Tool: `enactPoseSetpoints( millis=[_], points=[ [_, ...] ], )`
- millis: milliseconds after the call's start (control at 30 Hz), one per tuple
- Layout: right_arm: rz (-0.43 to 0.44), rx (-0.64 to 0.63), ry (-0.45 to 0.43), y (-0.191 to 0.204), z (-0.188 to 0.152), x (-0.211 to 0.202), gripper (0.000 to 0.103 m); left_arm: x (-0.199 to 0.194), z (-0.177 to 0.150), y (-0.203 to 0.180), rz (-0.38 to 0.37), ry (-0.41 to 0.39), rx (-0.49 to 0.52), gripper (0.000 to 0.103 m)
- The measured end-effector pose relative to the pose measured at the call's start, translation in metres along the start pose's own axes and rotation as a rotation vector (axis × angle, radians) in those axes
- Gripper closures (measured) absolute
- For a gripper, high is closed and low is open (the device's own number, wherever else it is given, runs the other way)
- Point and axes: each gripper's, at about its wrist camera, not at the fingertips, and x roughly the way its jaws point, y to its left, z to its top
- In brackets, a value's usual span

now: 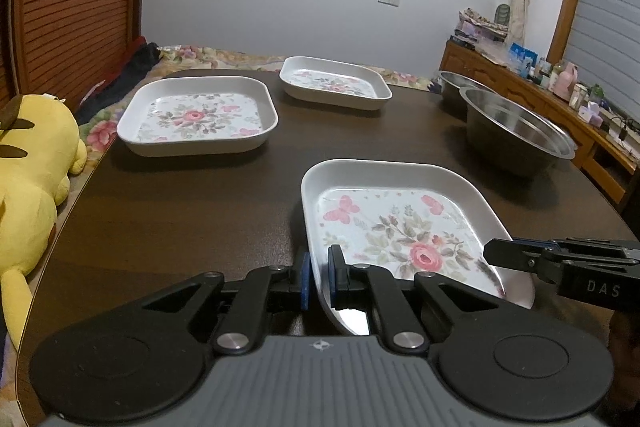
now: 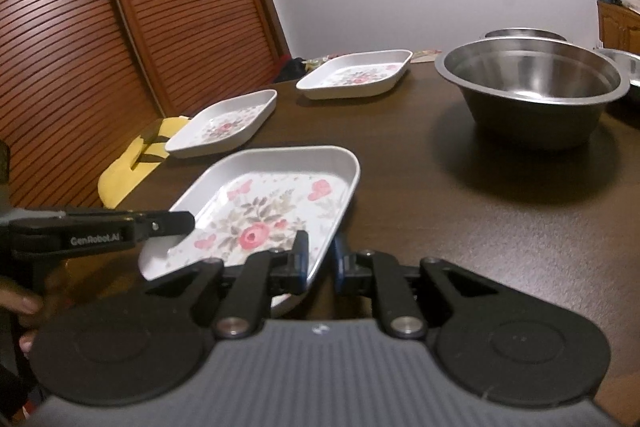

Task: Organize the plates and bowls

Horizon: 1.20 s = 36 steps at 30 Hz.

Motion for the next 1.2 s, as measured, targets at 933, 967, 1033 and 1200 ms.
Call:
enactPoseSetpoints(
  millis=[933,967,1033,1200],
  points=[
    [0.018,-0.159,-0.155,0.015,0.079,-0.019,0.051,-0.017,0.054,0.041,0.097,-0.126,-0.017,0.059],
    [0.034,-0.169,-0.155,0.018,0.085,-0.015,0.052,-0.016,0.058,0.046,0.105,-0.128,-0.015,0.058],
    [0.064,-0.203,-0.148,0.028,0.098,-0.005,0.052,-0.012,0.065,0.057,0.122,-0.130,-0.009,0.056],
    [0.111,-0.241,-0.091,0.047,0.120,0.028,0.052,0.004,0.078,0.089,0.137,-0.119,-0.015,0.055]
  ],
)
